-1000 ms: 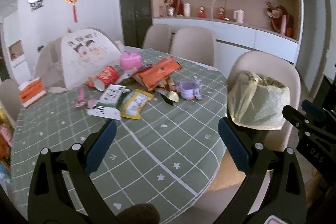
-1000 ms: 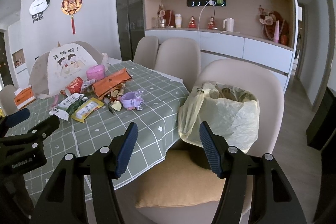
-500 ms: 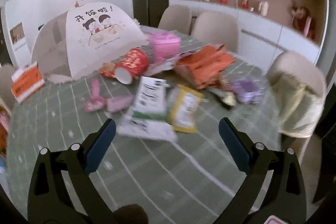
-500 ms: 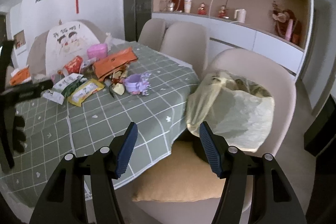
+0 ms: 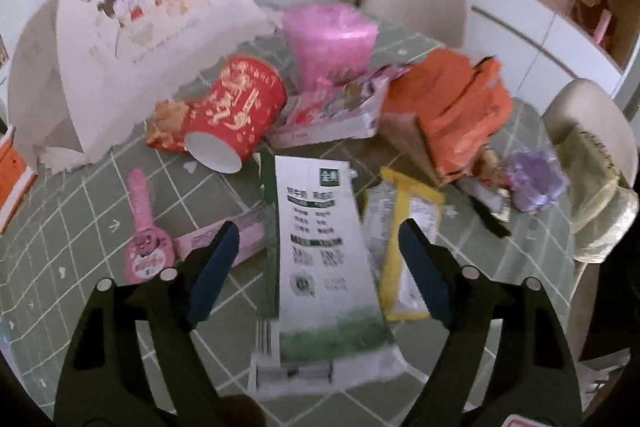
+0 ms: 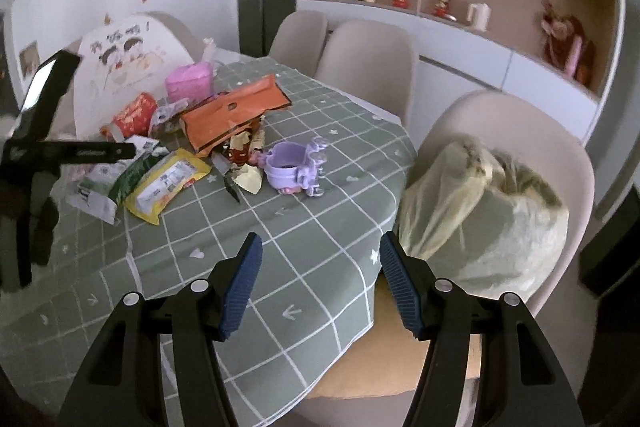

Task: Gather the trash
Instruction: 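Grasp the green-white milk carton with the left tool while the right tool grasps the orange bag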

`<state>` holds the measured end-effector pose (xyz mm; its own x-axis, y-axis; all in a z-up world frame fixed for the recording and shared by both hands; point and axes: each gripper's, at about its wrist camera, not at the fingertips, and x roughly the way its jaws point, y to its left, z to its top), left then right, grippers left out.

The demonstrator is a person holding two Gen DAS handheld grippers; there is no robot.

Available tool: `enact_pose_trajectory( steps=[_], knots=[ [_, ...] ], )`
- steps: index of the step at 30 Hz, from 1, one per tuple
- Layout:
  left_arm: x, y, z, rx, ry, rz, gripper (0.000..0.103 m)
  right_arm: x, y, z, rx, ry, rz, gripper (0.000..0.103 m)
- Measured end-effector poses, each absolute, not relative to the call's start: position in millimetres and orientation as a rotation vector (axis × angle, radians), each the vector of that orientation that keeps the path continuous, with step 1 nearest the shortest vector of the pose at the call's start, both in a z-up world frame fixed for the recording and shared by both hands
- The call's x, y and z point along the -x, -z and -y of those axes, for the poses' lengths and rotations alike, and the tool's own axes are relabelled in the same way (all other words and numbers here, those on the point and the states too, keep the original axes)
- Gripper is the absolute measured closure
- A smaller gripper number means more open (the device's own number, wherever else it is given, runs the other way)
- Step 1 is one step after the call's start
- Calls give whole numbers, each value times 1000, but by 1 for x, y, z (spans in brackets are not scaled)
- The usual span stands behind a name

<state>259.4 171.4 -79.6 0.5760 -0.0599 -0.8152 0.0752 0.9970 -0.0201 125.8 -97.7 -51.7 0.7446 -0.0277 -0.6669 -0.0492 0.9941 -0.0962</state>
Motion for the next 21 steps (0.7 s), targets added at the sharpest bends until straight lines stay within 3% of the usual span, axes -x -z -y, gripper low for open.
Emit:
enact_pose_trajectory(
  steps=[6, 8, 12, 21],
  knots=[
    [-286, 99, -170, -39, -4, -1042, 39, -149, 52, 112, 153, -38, -724, 45],
    [-292, 103, -170, -14, -29, -1082, 48, -166, 53, 122, 154, -85, -719, 45],
    [-284, 93, -173, 78, -123, -1094, 49, -209, 38, 133, 142, -209, -687, 45],
    [-209, 34, -162, 250, -229, -898, 49, -317, 18, 119, 114, -517, -698, 45]
  ],
)
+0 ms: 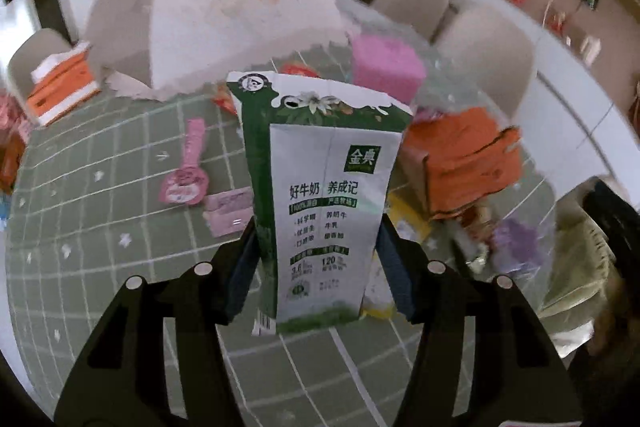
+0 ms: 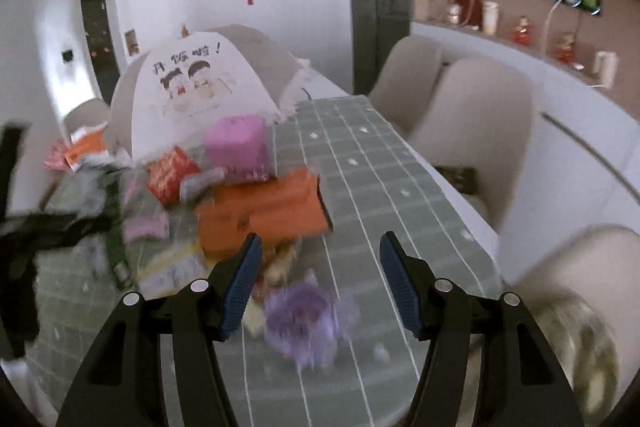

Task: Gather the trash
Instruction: 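Grasp the green-white milk carton with the left tool while the right tool grasps the orange bag, then carry the milk carton and orange bag to the yellow trash bag and release both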

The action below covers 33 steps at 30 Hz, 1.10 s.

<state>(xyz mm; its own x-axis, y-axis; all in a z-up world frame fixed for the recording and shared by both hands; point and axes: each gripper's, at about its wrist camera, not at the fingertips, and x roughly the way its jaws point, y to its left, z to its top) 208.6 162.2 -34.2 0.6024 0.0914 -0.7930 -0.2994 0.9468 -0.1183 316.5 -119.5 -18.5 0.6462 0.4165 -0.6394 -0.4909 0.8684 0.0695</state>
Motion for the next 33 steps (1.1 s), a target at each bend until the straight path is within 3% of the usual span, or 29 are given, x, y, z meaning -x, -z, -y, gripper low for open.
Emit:
enact_pose_trajectory(
  steps=[10, 17, 18, 20, 22, 33],
  knots=[
    [-166, 3, -177, 254, -182, -829, 49, -422, 44, 56, 72, -470, -840, 45],
    [-170, 9, -195, 227, -135, -830, 49, -442, 73, 48, 27, -415, -955, 45],
    [-171, 11, -197, 227, -131, -831, 49, -442, 77, 47, 20, -413, -973, 47],
    [-172, 12, -202, 230, -123, -829, 49, -436, 80, 48, -23, -449, -1000, 75],
    [-174, 11, -207, 224, -115, -818, 49, -429, 75, 48, -76, -496, -1018, 82],
    [-206, -19, -228, 216, -25, -725, 49, -367, -54, 65, 31, -356, -747, 84]
  ],
)
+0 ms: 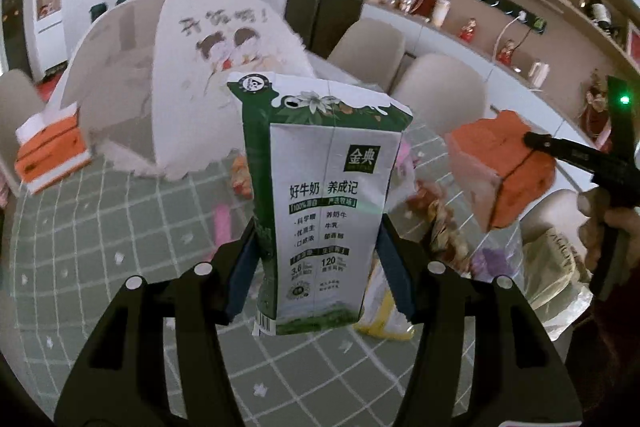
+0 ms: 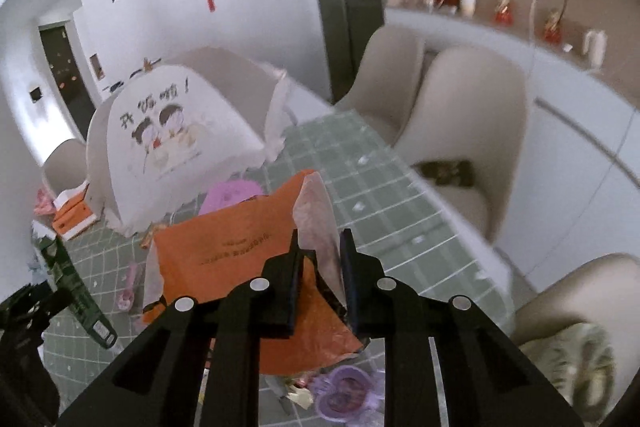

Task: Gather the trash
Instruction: 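Carry the milk carton and orange bag to the yellow trash bag and release both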

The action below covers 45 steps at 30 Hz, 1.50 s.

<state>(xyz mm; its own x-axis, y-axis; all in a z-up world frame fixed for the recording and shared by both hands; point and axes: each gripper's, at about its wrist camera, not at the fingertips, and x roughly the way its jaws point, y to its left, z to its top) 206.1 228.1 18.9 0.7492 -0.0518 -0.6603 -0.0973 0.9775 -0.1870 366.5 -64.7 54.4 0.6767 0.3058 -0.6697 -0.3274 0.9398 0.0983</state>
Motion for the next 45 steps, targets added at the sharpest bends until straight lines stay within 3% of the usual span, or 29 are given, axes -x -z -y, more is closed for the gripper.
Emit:
enact_pose_trajectory(
  steps=[11, 23, 38, 45],
  knots=[
    [-215, -67, -172, 206, 60, -616, 49, -319, -107, 124, 140, -310, -589, 84],
    [-233, -110, -38, 163, 195, -549, 49, -289, -134, 255, 139, -242, -466, 84],
    [-286, -60, 190, 94, 519, -682, 49, -247, -100, 471, 66, 91, -498, 84],
    [-297, -16, 248, 86, 603, -729, 49, -243, -76, 526, 40, 182, -530, 84]
  ],
)
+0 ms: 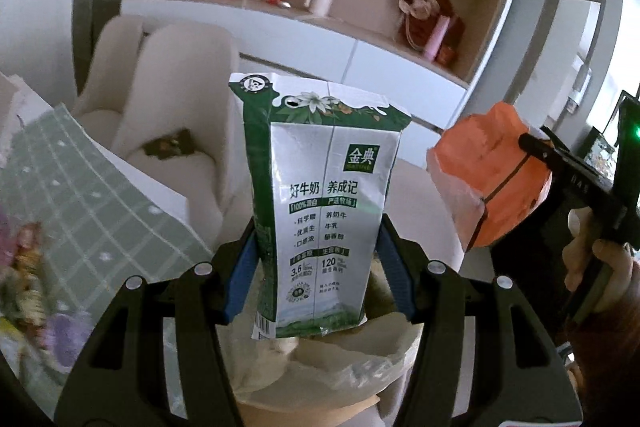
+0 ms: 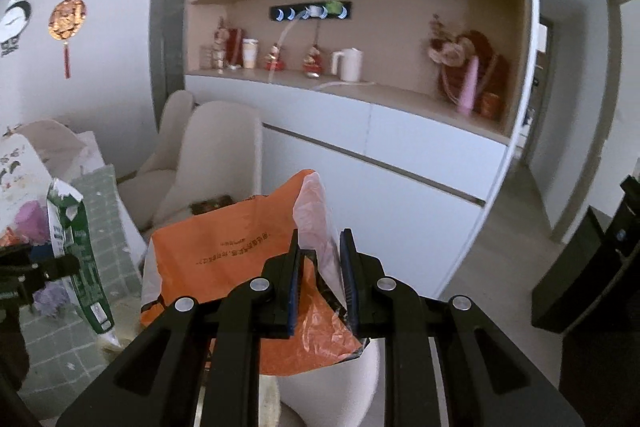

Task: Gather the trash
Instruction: 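Carry the milk carton and orange bag to the yellow trash bag and release both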

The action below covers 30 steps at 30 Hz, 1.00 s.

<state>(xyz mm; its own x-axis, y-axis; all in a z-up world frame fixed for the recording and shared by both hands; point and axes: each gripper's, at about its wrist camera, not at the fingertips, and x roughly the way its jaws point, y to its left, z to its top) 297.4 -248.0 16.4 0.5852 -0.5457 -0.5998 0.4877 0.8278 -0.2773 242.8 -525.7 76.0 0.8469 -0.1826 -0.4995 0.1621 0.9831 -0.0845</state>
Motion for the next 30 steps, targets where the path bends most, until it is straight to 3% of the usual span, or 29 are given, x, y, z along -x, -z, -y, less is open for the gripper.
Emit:
enact_pose_trajectory(
  steps=[5, 7, 9, 12, 22, 30],
  knots=[
    [-311, 12, 280, 116, 650, -747, 47, -246, -59, 545, 43, 210, -565, 84],
    [-313, 24, 284, 141, 683, -798, 41, -249, -54, 549, 50, 208, -576, 84],
    [-313, 31, 283, 165, 681, -830, 26, -250, -52, 549, 61, 202, -574, 84],
    [-306, 33, 275, 181, 647, -833, 20, -259, -48, 540, 74, 165, -567, 84],
    [-288, 21, 211, 268, 478, -850, 19, -302, 6, 459, 249, -41, -643, 84],
    [-269, 19, 179, 290, 374, -875, 19, -319, 82, 413, 251, -238, -869, 84]
  ],
)
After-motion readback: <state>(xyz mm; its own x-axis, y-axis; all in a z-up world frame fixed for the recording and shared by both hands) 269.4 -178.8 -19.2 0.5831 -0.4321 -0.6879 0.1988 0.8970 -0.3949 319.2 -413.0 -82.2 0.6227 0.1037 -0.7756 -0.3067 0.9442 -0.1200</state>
